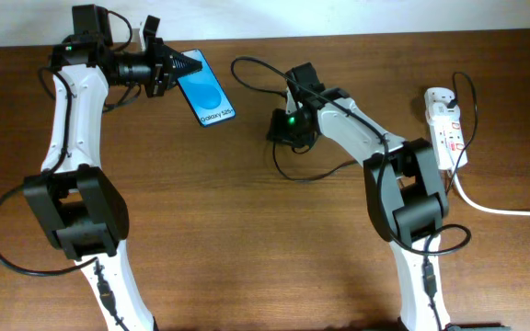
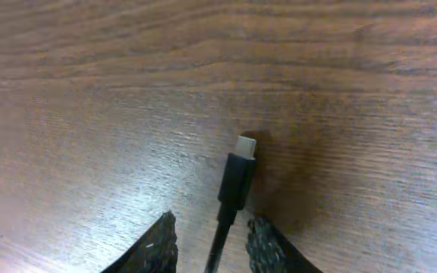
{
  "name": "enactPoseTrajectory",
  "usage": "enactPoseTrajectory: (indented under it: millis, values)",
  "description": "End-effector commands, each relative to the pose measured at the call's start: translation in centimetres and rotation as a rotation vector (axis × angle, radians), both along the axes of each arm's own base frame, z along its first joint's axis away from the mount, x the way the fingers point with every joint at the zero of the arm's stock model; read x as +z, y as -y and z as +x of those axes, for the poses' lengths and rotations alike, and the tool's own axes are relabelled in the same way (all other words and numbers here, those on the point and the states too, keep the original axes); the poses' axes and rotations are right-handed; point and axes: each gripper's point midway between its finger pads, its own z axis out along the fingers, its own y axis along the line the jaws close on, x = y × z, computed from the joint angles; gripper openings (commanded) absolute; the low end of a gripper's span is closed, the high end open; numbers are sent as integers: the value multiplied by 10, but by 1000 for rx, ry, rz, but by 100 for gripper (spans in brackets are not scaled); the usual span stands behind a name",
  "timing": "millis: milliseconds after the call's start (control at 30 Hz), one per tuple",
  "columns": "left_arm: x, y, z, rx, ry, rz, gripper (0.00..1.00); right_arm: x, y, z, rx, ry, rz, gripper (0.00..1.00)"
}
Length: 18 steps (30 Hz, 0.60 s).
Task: Plug charger to phone and switch on socket
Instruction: 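Grasp the black cable's USB-C plug with the right gripper and lift it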
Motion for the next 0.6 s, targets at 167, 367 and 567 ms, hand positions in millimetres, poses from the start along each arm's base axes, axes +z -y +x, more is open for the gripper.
enactPoseTrajectory:
  millis: [167,367,567]
  values:
    - [10,2,-2,-21,28,-27,0,-17,-6,2,3,-8,4,18]
    - [10,2,-2,-21,28,-27,0,44,-10,8,167,98,186,4]
    - [14,5,-5,-38,32,-56,0,229,18,-51,422,400,282,4]
